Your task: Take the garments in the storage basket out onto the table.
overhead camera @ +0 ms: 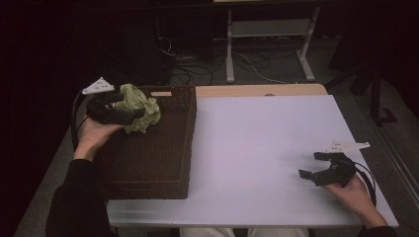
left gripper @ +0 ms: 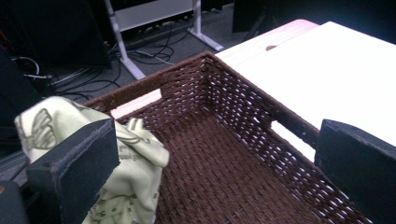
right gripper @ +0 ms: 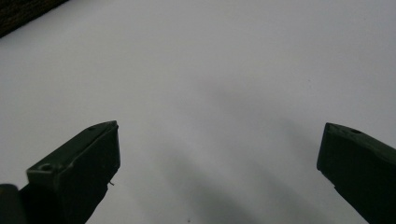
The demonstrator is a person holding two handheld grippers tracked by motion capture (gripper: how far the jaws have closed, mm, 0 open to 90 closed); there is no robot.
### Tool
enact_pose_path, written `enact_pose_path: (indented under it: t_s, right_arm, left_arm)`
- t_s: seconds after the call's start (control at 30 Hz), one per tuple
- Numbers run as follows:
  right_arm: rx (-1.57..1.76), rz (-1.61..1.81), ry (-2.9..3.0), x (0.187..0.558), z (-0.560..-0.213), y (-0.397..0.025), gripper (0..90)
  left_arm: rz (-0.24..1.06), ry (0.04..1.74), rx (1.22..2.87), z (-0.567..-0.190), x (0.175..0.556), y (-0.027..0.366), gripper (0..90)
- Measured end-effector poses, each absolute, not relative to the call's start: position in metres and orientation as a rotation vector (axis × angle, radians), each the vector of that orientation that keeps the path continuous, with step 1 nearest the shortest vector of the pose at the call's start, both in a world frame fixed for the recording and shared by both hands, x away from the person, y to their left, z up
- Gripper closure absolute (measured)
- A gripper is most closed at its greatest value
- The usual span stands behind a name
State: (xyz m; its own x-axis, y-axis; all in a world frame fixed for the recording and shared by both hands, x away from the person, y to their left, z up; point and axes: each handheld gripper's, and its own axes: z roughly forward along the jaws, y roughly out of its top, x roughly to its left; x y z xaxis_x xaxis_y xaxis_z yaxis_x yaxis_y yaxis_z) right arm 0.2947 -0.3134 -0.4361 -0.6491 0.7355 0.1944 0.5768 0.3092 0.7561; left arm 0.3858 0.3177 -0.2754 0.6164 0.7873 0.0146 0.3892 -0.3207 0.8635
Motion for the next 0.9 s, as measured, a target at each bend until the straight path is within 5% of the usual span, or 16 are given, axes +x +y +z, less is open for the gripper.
enact_pose_path:
  t_s: [0.9]
  right_arm:
    - [1.193,1.261,2.398,0.294,-0.435,-0.311,0.0]
  left_arm:
    - [0.576,1.067,1.864,-0.291,0.431,0.334,0.0]
